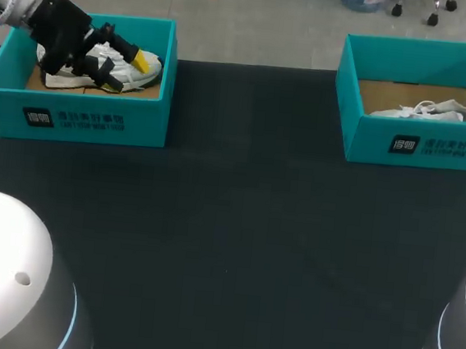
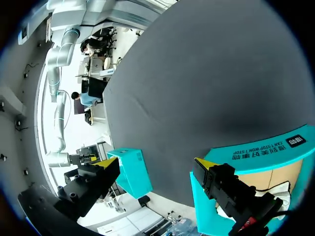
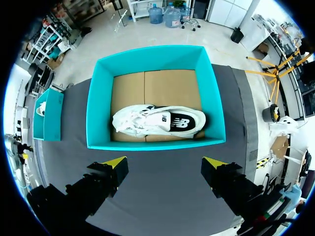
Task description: Take the shoe out of the shoebox, open the shoe tongue, remove and reinsert the insole, then place the shoe into the shoebox
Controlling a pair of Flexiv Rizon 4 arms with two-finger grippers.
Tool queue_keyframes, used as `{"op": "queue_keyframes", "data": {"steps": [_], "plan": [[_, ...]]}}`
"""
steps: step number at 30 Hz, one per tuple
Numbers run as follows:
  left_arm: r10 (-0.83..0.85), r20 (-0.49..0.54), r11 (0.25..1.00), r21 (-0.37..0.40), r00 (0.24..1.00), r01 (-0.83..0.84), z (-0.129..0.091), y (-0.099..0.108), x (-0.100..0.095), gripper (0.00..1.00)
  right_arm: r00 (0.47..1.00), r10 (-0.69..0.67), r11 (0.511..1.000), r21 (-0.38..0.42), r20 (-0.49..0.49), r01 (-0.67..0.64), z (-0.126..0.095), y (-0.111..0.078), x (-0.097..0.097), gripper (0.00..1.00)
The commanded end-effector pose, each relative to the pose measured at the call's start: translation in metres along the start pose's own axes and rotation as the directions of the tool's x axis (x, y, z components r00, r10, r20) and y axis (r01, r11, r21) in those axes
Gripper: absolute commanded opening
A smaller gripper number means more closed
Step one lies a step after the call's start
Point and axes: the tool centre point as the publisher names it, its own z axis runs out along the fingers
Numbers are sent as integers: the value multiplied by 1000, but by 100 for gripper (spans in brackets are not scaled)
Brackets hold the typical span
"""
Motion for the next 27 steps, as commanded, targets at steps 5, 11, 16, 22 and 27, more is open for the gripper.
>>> {"op": "queue_keyframes", "data": {"steps": [5, 11, 16, 22, 27], "plan": [[-34, -206, 999, 17, 978, 39, -40, 18, 32, 100, 1000, 1, 1000, 0, 0, -1, 0, 0, 0, 100], [-88, -320, 996, -4, 943, 91, -65, 25, 62, 100, 1000, 1, 1000, 0, 0, -1, 0, 0, 0, 100], [-129, -437, 990, -12, 890, 138, -77, 30, 90, 100, 1000, 1, 1000, 0, 0, -1, 0, 0, 0, 100], [-146, -617, 987, -34, 773, 159, -87, 32, 115, 100, 1000, 1, 1000, 0, 0, -1, 0, 0, 0, 100], [-188, -698, 976, -54, 691, 211, -87, 30, 134, 100, 1000, 1, 1000, 0, 0, -1, 0, 0, 0, 100]]}}
